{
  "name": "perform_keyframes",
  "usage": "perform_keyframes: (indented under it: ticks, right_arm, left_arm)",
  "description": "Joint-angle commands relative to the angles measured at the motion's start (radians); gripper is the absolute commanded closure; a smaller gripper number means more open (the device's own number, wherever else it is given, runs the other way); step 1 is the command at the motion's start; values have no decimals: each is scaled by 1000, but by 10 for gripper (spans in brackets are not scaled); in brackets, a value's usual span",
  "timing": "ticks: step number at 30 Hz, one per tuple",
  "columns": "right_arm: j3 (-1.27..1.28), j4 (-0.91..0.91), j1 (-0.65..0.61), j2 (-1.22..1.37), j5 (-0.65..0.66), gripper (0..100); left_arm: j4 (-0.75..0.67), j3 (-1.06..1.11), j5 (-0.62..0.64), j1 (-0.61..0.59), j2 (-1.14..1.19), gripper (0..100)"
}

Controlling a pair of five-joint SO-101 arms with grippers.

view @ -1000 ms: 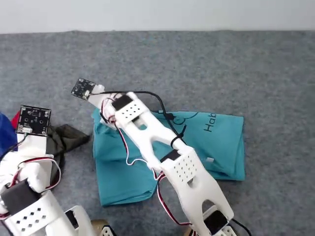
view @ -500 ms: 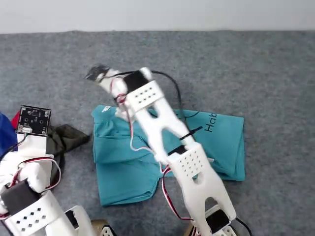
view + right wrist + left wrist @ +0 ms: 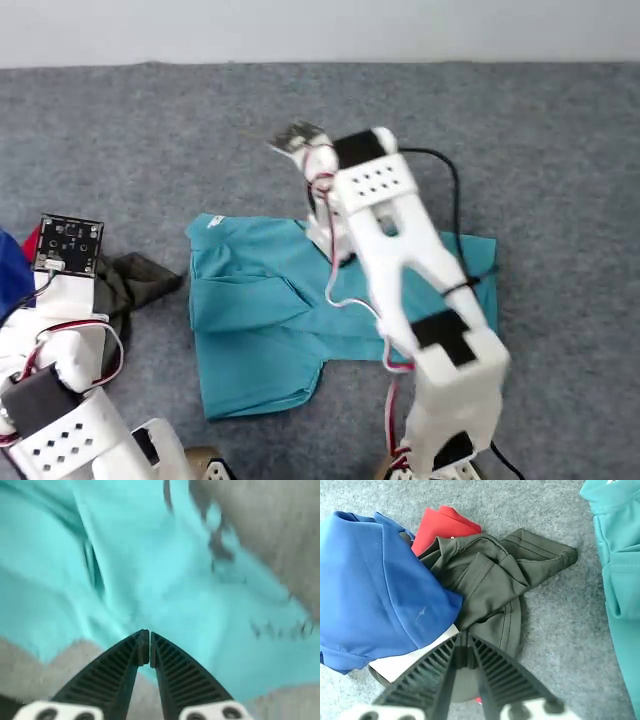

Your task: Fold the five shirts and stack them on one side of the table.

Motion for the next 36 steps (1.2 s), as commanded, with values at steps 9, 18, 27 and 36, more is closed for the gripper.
perform_keyframes:
  ticks: [9,18,27,36]
  right_arm:
    - [531,-36,219,-435,-11,990]
    - [717,-265,435,-473,-11,968]
    - [769,-266,530,-472,-11,854]
    - [928,-349,593,-472,43,854]
  left_arm:
    - [-21,-7,-3,-5,-9,985]
    - [-20,-5,-2,-5,-9,985]
    - [-23,64,-2,-5,-9,985]
    - [-23,73,-3,-5,-9,985]
